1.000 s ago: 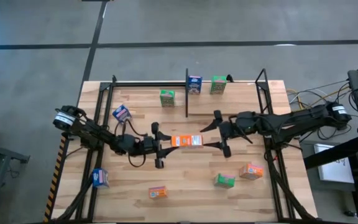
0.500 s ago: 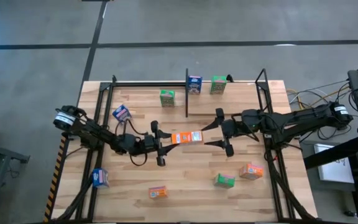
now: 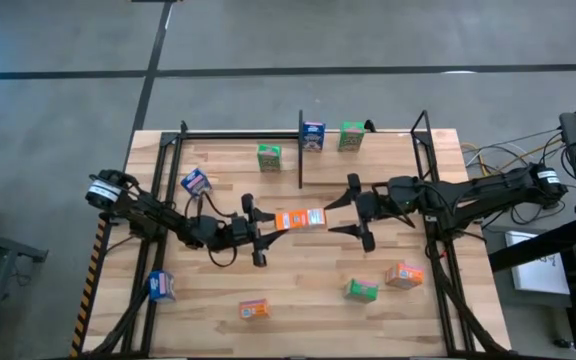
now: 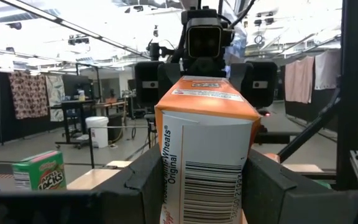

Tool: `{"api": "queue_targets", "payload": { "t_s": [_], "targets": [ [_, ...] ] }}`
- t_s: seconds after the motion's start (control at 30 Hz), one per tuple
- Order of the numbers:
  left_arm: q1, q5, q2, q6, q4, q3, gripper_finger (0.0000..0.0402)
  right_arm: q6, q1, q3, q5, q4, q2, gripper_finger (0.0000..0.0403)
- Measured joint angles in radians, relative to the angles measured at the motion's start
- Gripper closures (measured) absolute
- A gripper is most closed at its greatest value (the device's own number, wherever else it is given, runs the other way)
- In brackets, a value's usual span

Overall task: Stack cereal on shelf
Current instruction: Put the center orange cereal box on the shelf

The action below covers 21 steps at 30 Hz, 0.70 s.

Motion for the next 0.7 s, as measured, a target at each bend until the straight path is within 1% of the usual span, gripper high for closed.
{"api": "queue_targets", "payload": {
  "t_s": [0.27,0.53,0.7],
  "targets": [
    [0.0,-0.02,0.0,0.006,0.002,0.014,0.0254,-0.042,-0.001,0.002,0.039,0.069,0.05,0.0158],
    [0.0,-0.02,-0.001,0.009,0.007,0.02,0.0254,-0.047,-0.001,0.003,0.039,0.094,0.063,0.0185],
    [0.003,-0.019,0.0,0.01,0.01,0.031,0.0254,-0.089,-0.001,0.003,0.039,0.104,0.094,0.0187]
  ]
}}
